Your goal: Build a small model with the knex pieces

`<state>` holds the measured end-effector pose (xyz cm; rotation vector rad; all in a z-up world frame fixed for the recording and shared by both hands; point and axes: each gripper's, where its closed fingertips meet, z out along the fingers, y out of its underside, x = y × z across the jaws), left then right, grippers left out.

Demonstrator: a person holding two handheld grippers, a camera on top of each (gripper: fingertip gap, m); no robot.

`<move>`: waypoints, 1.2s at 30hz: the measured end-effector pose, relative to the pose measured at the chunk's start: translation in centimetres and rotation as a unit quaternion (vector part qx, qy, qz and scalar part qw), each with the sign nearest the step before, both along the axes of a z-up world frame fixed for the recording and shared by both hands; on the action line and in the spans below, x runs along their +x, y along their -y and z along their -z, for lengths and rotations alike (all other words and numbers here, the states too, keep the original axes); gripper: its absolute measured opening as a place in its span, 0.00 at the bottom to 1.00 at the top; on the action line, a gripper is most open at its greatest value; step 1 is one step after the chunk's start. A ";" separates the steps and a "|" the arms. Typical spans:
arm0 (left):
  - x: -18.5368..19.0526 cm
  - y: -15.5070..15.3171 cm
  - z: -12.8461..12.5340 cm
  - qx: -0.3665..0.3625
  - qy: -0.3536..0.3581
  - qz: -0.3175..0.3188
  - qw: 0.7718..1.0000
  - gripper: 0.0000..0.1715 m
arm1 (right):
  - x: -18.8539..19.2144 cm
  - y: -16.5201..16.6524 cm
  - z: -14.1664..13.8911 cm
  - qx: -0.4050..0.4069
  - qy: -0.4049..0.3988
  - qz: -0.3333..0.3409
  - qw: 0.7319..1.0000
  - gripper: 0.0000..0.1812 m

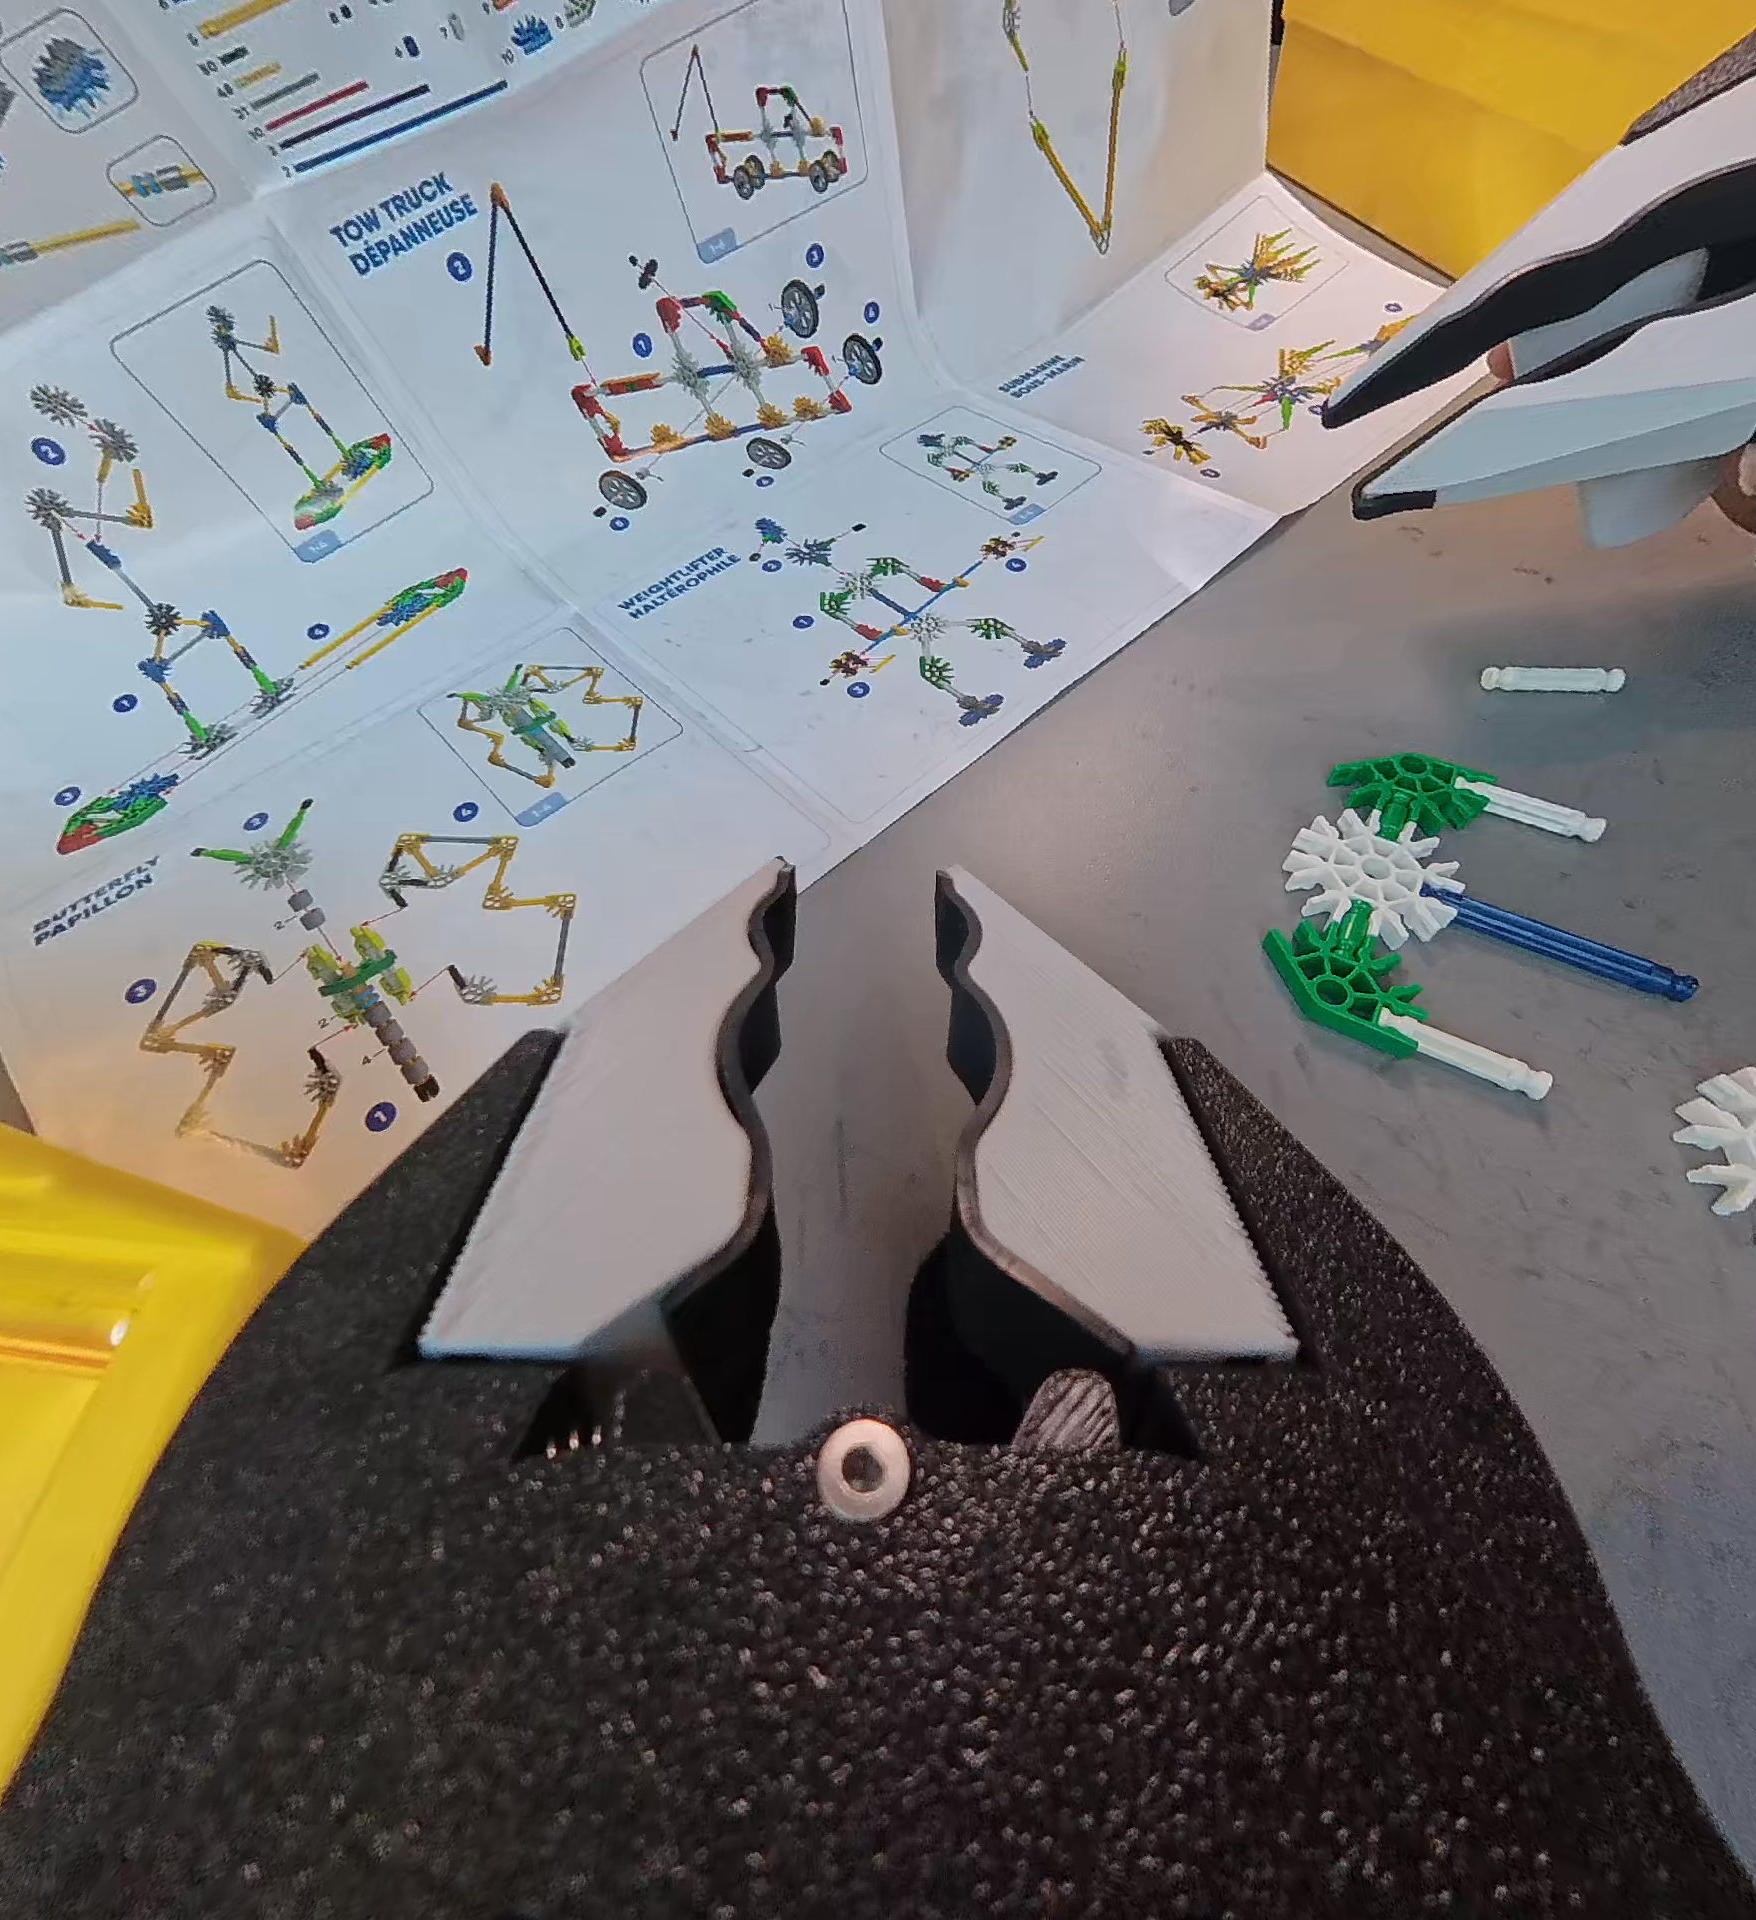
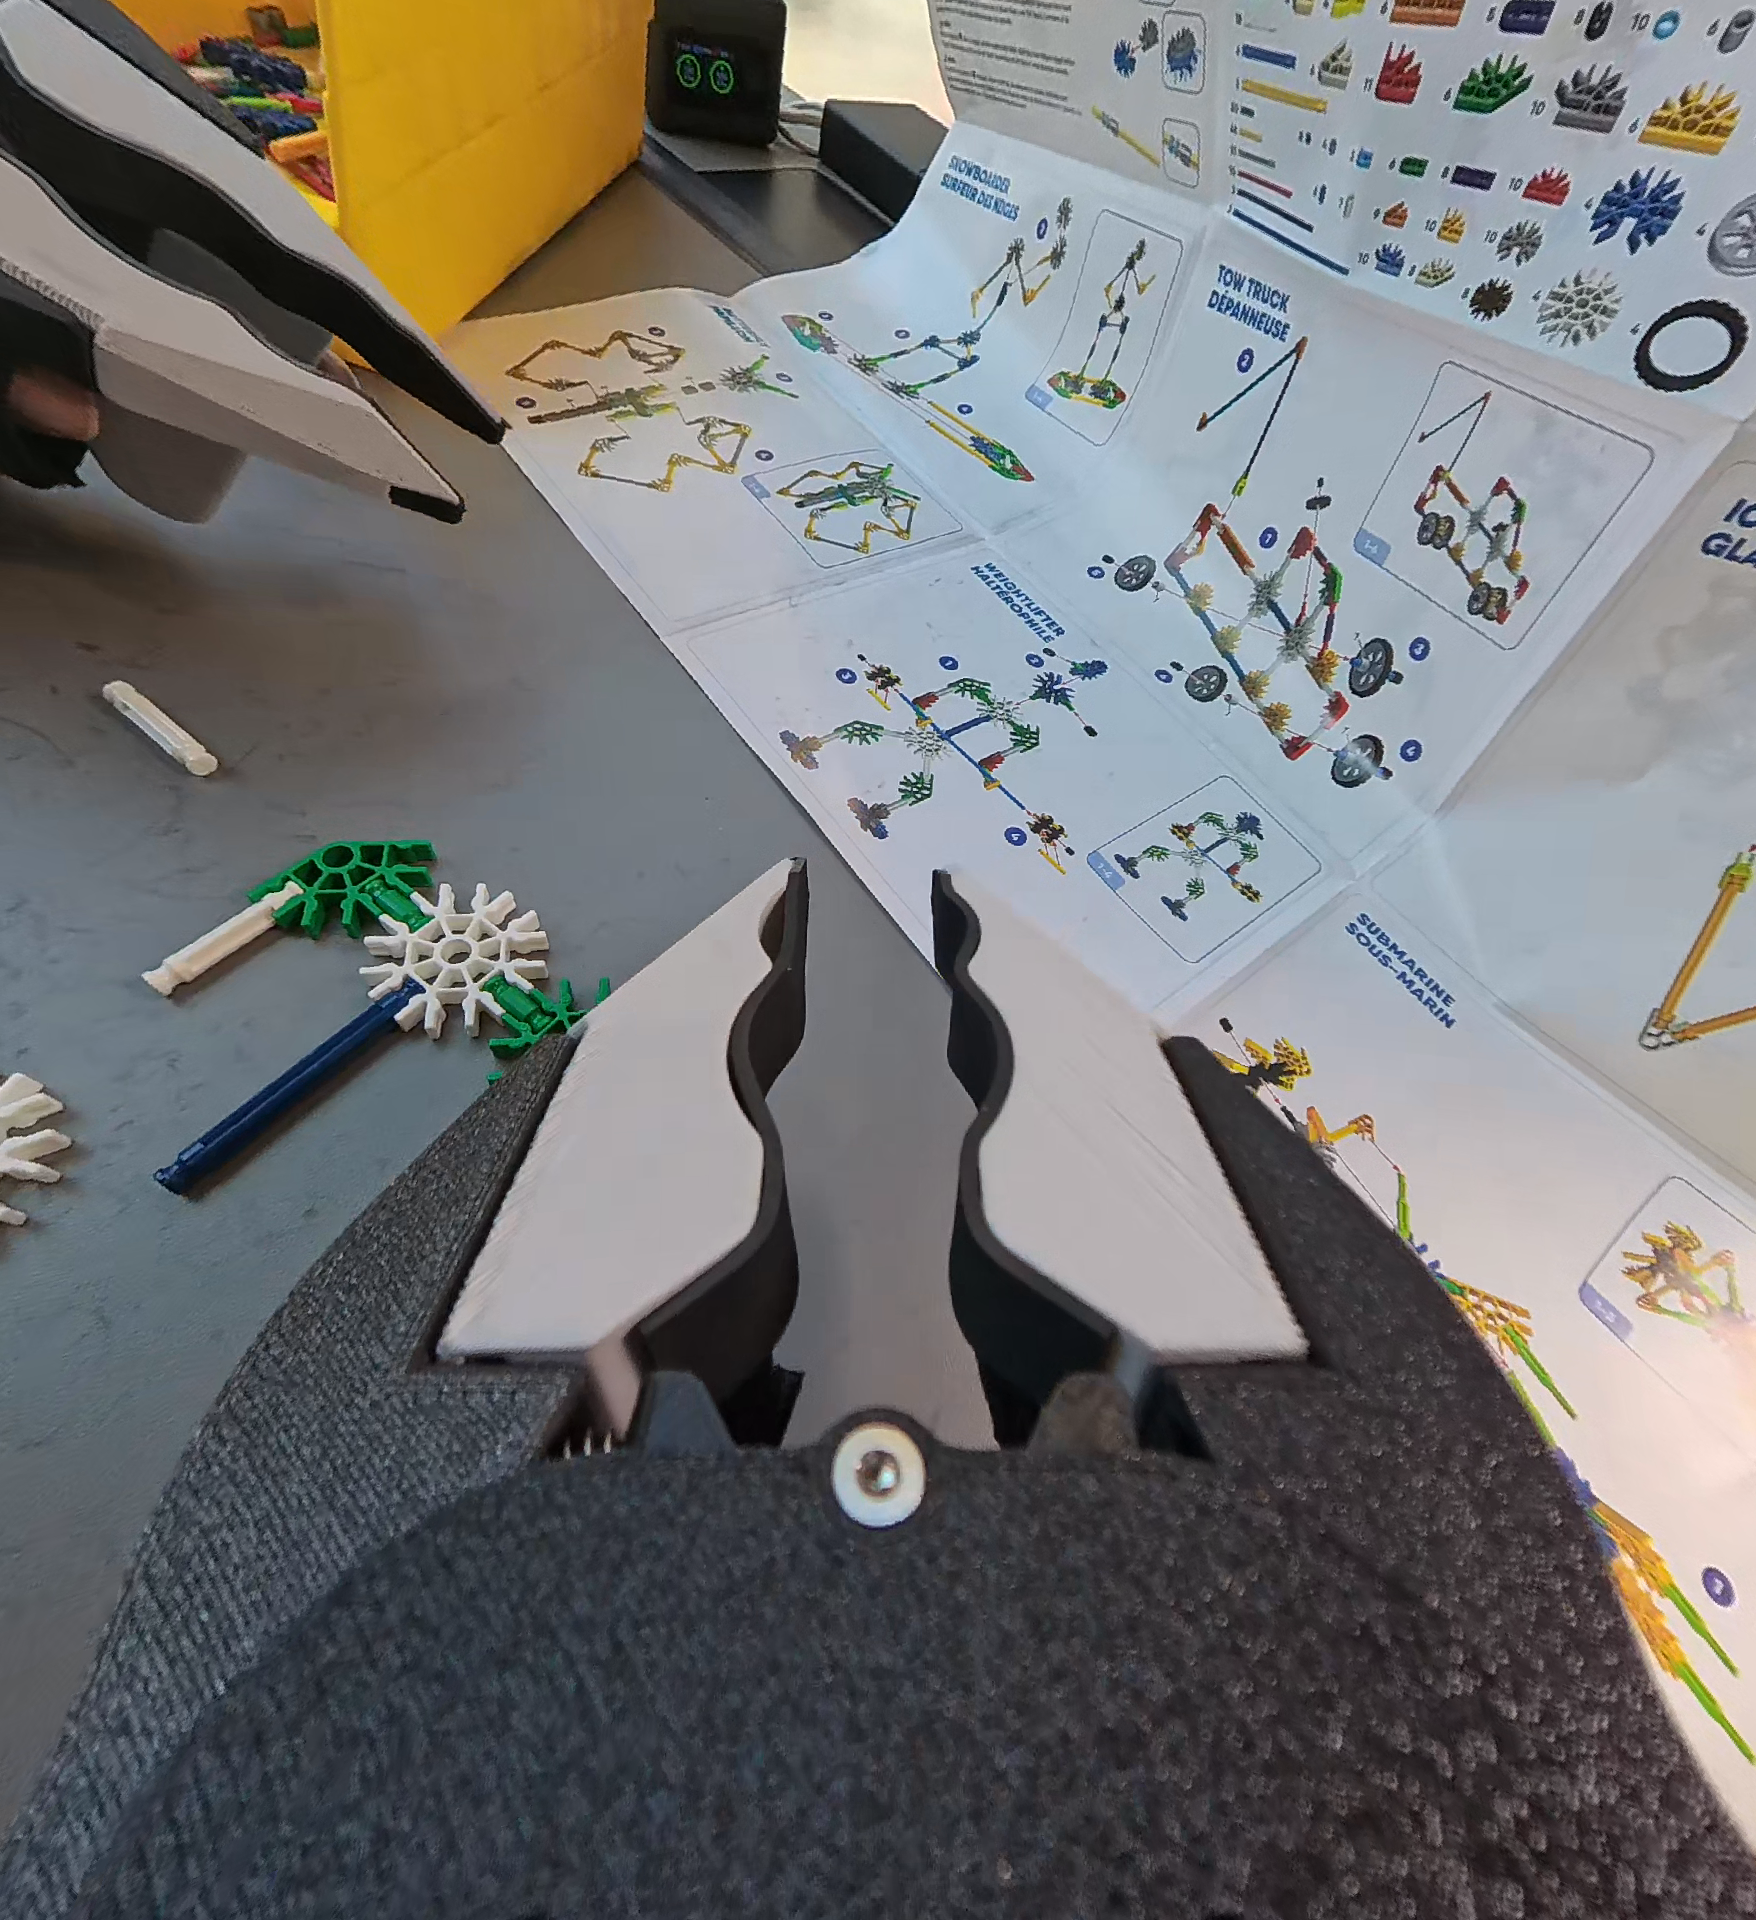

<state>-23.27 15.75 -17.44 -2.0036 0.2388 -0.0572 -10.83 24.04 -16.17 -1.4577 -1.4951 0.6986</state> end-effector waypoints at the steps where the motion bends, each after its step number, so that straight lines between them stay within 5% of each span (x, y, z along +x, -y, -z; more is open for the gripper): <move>1: 0.0 0.1 0.0 0.000 -0.001 0.002 1.000 0.15 | 0.0 0.0 0.0 0.000 0.001 0.000 1.000 0.12; 8: 0.1 0.4 0.1 -0.004 0.004 0.009 1.000 0.15 | 0.2 -0.1 0.1 -0.008 0.003 0.001 1.000 0.12; 15: 3.3 2.2 0.4 -0.030 0.021 0.135 0.990 0.14 | 0.6 -0.5 -0.3 -0.047 -0.011 0.002 0.999 0.12; 27: 2.2 3.7 -2.8 0.019 -0.027 0.151 0.988 0.12 | 0.8 -0.2 0.1 -0.062 0.000 -0.005 0.998 0.12; 36: -10.4 10.0 -15.7 0.102 -0.092 -0.039 0.990 0.12 | 1.3 -0.4 0.0 -0.075 -0.001 -0.003 0.997 0.12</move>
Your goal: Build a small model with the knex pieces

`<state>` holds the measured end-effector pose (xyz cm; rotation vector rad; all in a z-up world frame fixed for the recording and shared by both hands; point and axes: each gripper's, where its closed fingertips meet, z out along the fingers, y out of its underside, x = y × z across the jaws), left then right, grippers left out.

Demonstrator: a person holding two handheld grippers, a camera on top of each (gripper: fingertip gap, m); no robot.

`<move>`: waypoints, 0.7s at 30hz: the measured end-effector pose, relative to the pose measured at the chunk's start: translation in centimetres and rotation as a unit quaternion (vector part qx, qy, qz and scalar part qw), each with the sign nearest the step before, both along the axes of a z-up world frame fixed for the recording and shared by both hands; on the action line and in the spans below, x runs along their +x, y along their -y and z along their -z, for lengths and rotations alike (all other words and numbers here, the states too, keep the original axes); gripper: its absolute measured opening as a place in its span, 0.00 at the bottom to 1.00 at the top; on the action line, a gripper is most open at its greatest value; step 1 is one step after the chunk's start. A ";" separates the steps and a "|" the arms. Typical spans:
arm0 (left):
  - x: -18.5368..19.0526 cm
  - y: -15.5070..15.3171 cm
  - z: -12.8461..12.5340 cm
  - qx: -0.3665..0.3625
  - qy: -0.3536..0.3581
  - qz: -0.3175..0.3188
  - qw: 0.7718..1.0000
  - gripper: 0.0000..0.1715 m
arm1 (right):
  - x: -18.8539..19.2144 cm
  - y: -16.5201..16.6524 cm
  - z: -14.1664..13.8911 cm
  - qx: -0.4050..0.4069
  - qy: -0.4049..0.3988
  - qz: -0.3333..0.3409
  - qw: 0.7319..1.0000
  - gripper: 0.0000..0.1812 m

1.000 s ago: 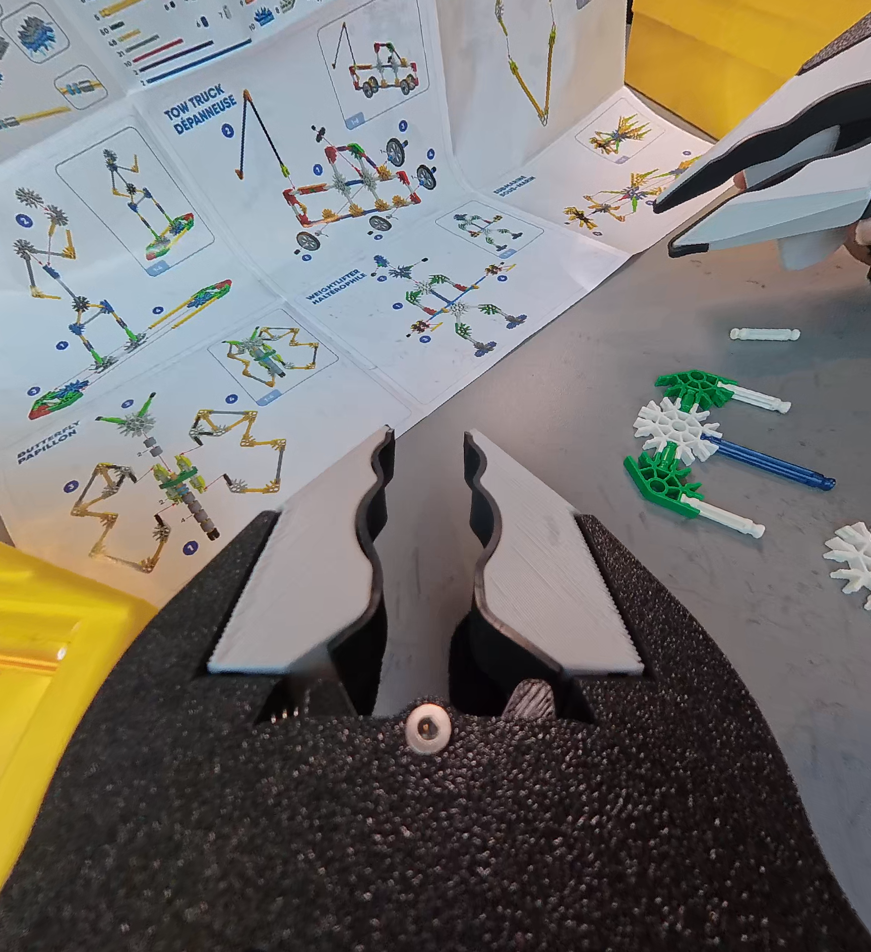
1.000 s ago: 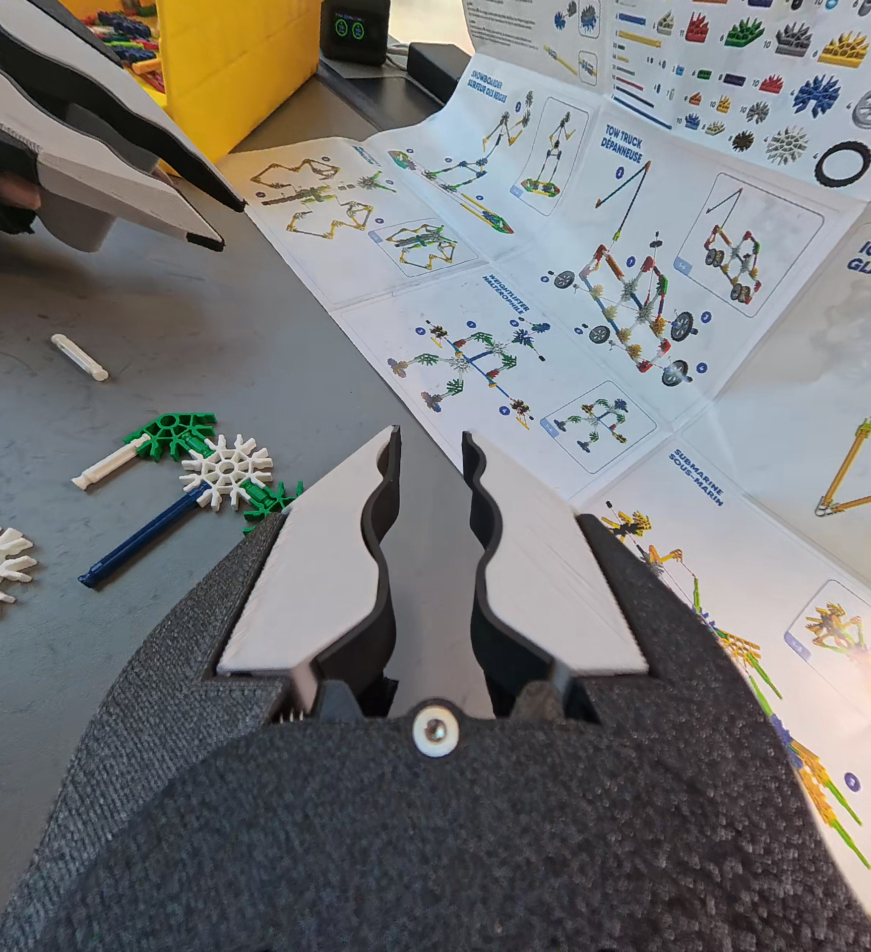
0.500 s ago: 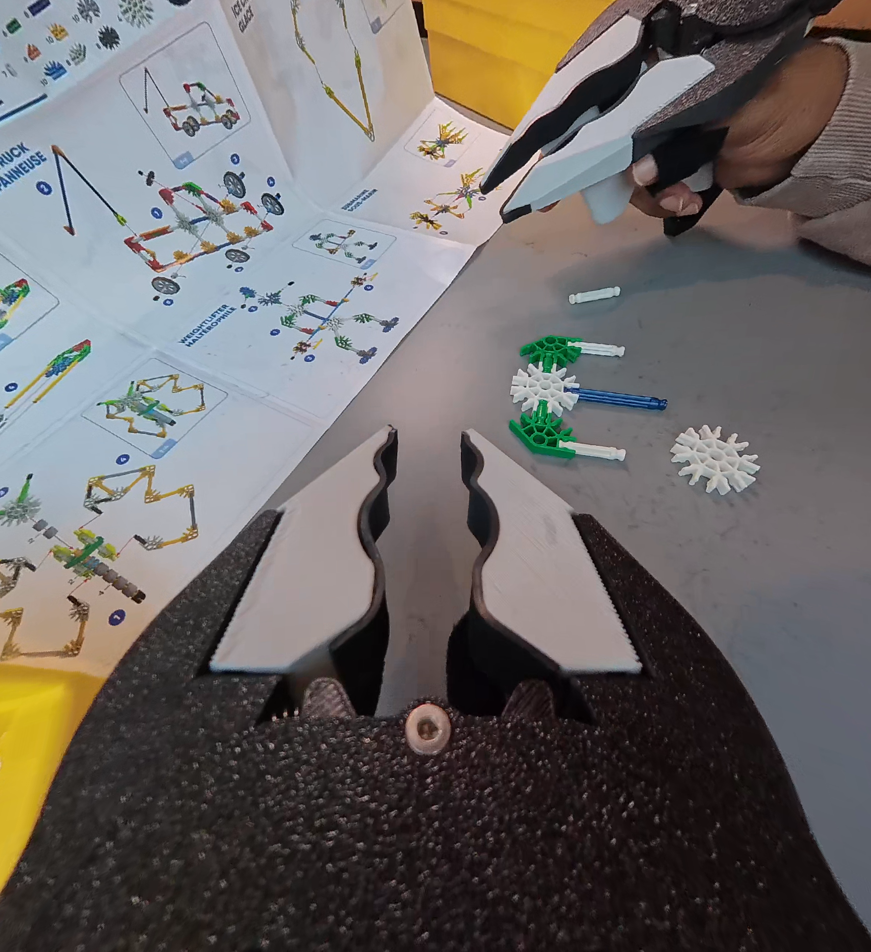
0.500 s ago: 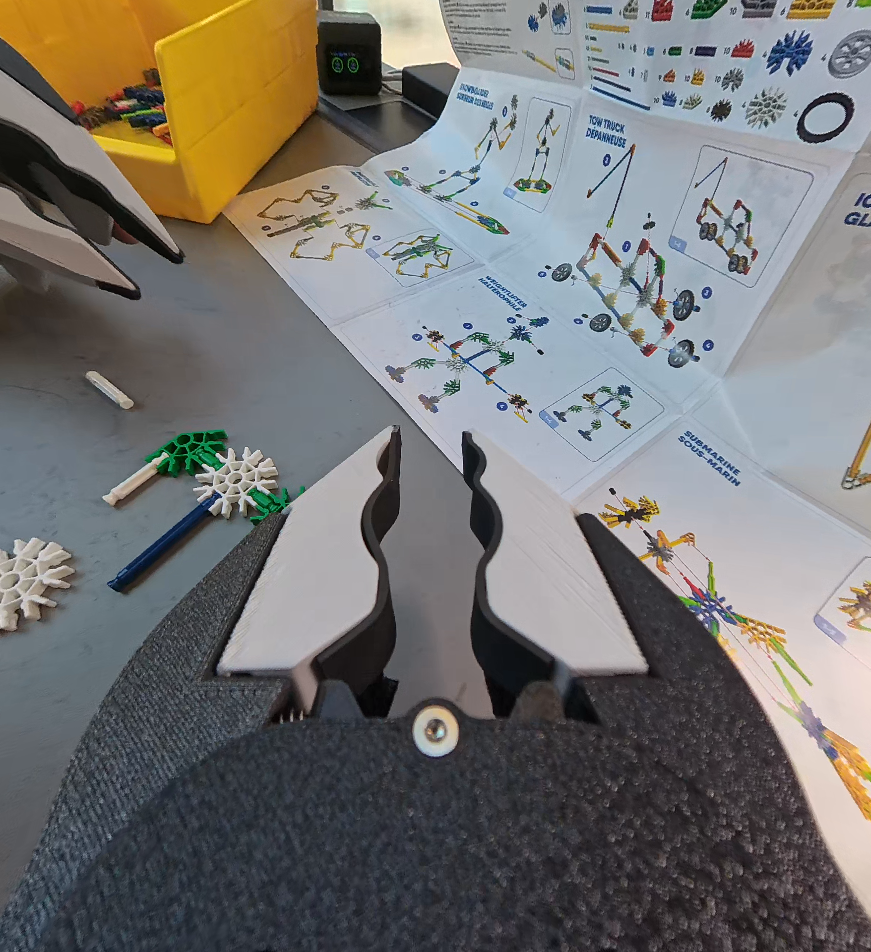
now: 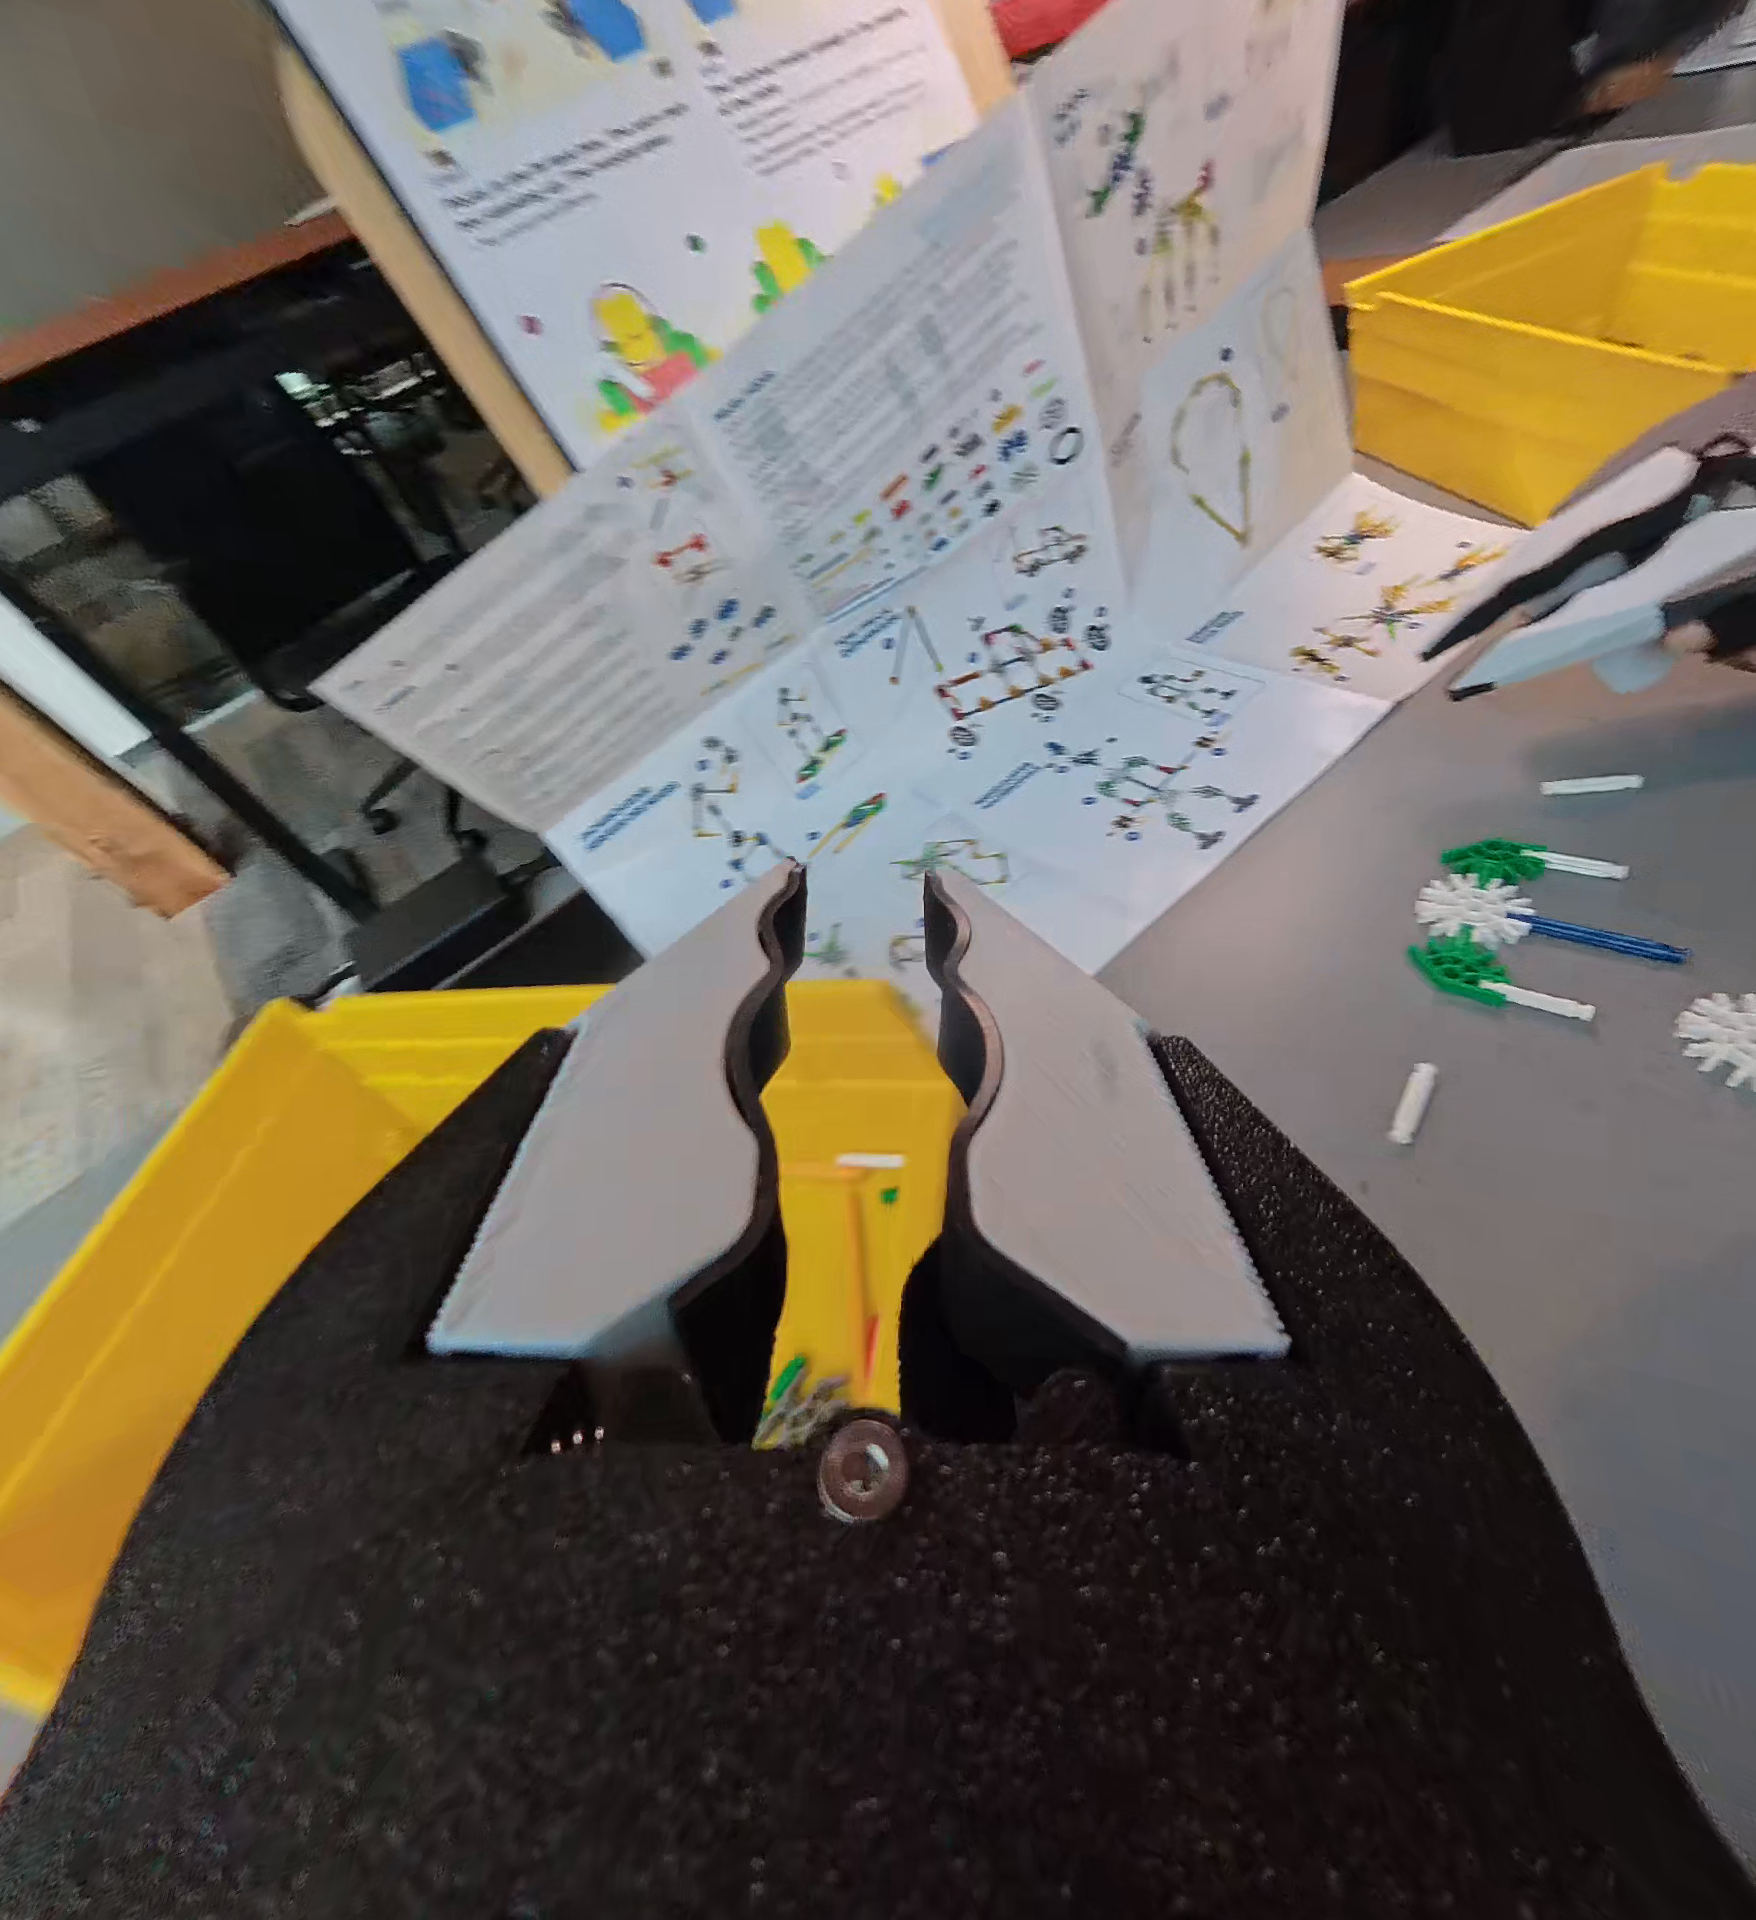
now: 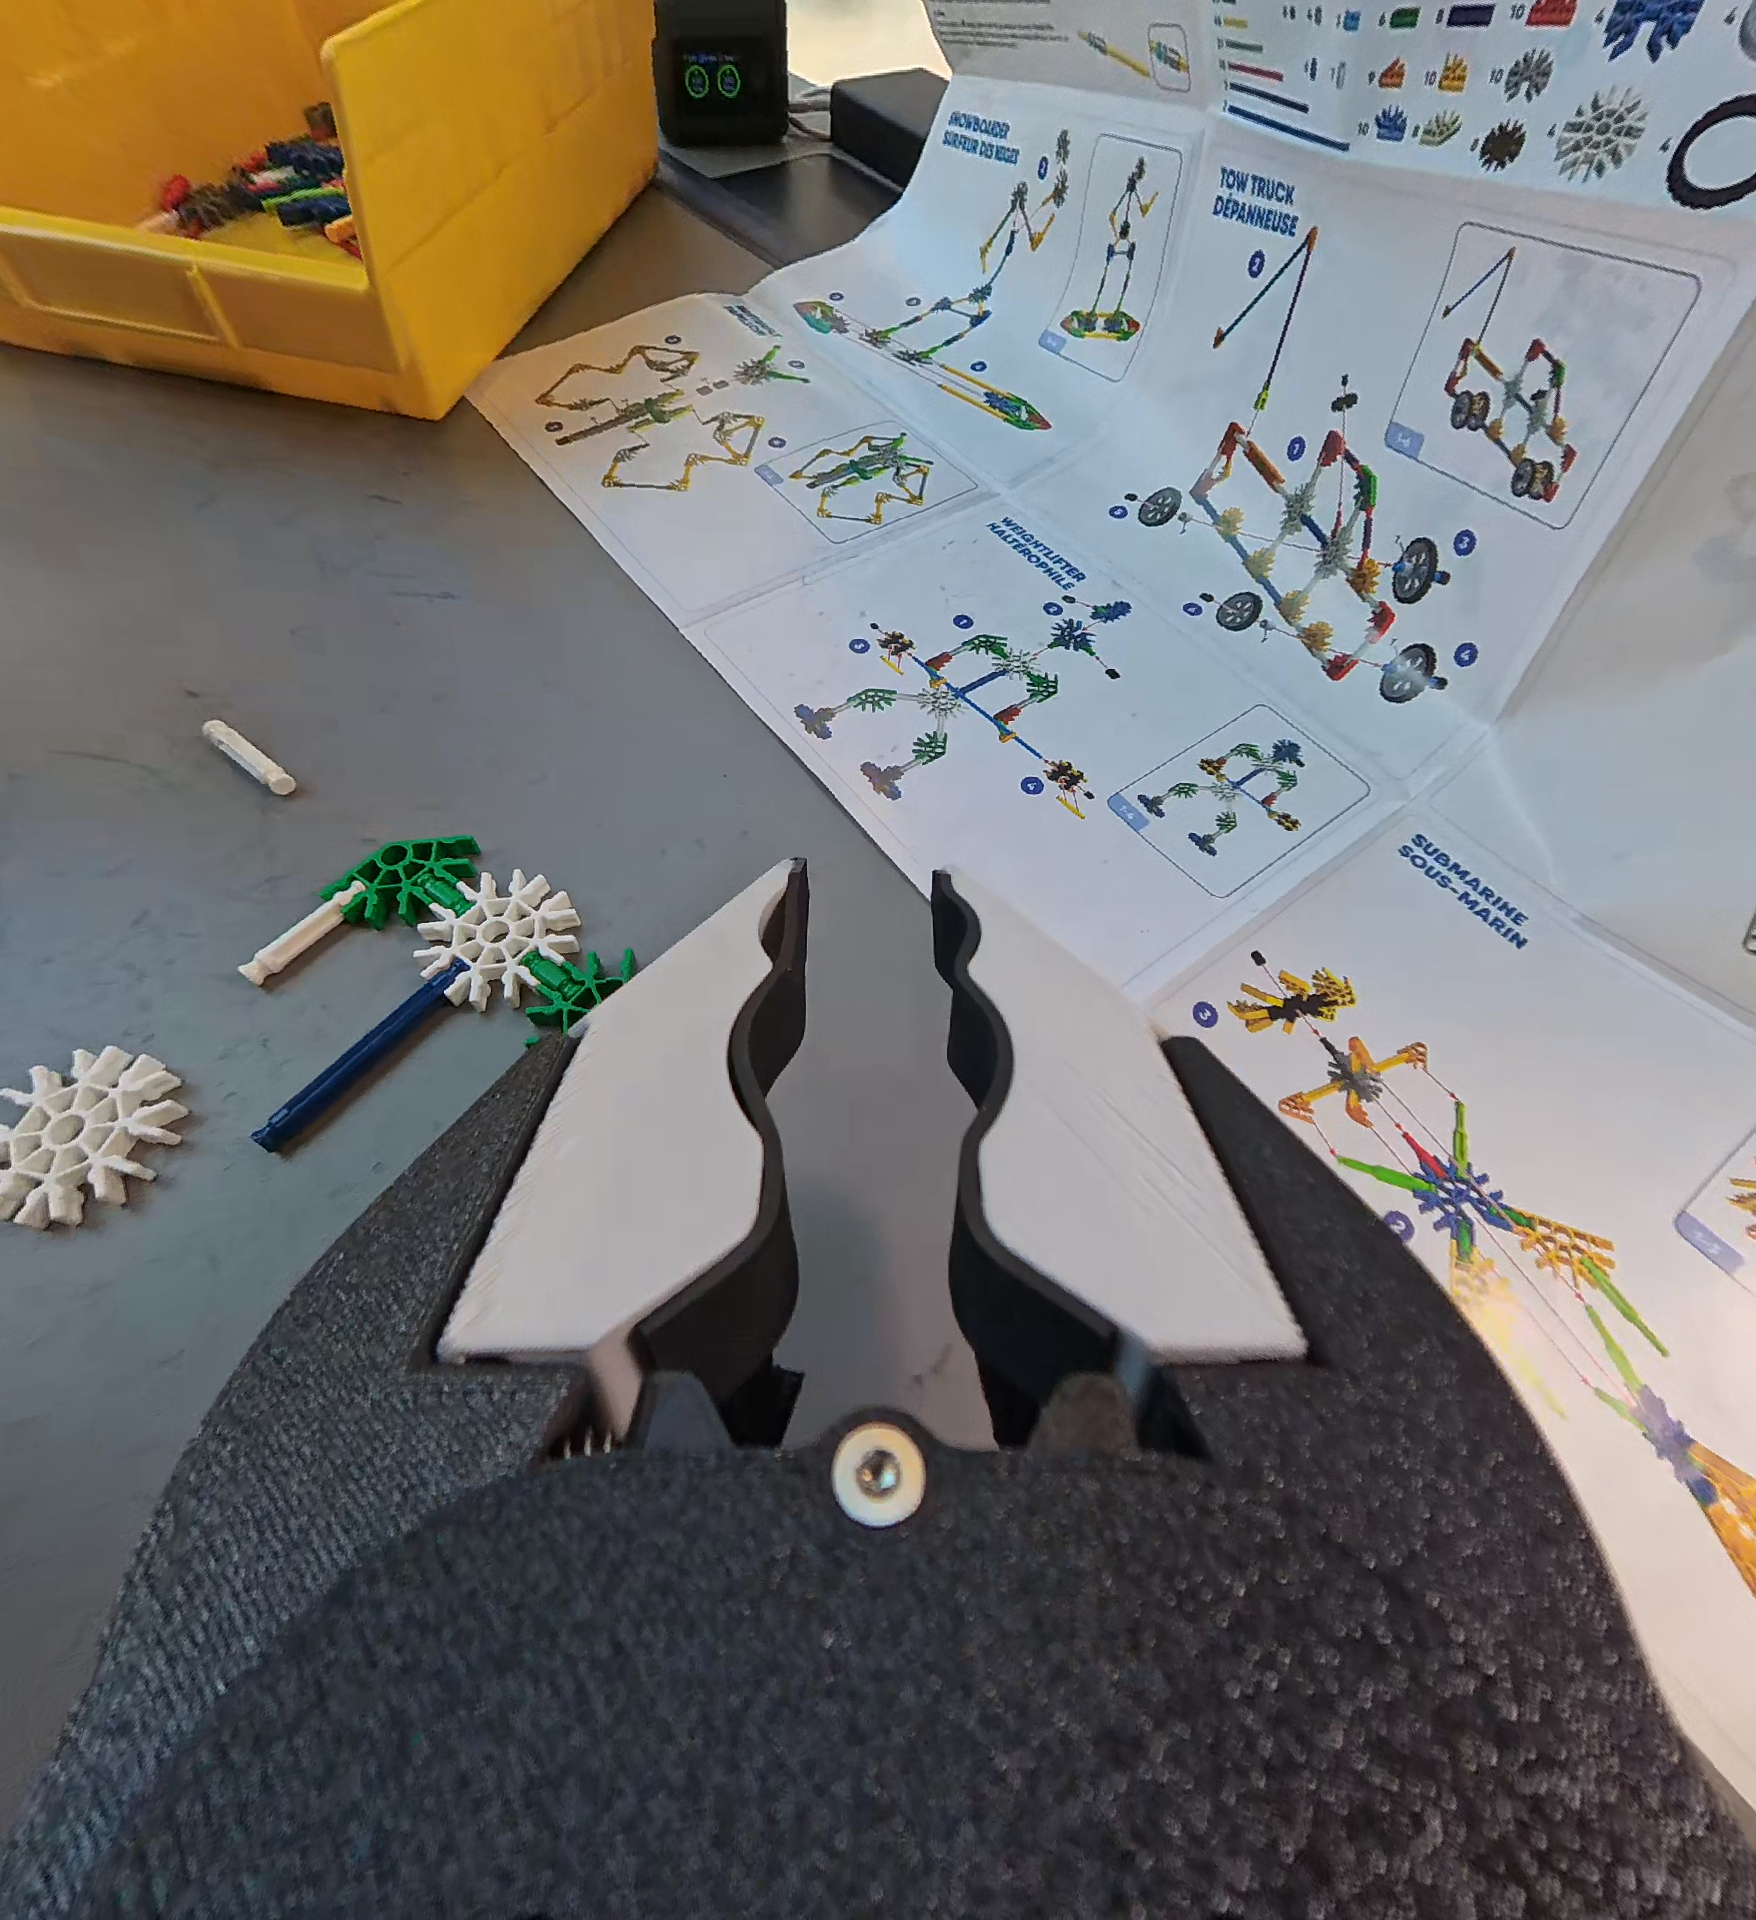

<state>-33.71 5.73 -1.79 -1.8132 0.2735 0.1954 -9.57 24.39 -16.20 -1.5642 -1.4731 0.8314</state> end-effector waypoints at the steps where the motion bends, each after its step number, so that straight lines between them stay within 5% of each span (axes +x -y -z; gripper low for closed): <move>1: -2.0 1.3 -0.9 -0.002 -0.010 -0.032 0.999 0.12 | 0.1 0.1 0.0 0.000 0.000 -0.001 1.000 0.12; 5: -9.7 6.7 -1.2 -0.078 -0.026 -0.135 0.987 0.12 | 1.2 0.8 0.0 0.005 0.001 -0.008 1.000 0.12; 10: -16.9 13.2 4.8 -0.257 -0.012 -0.199 0.946 0.12 | 2.2 1.0 -0.2 0.007 -0.003 -0.004 1.000 0.12; 17: -20.6 19.5 13.5 -0.433 0.031 -0.212 0.875 0.12 | 2.6 0.9 -0.6 0.005 -0.018 0.006 1.000 0.12; 21: -22.3 22.0 16.0 -0.495 0.030 -0.232 0.837 0.13 | 2.8 1.4 -0.8 0.013 -0.024 -0.004 1.000 0.12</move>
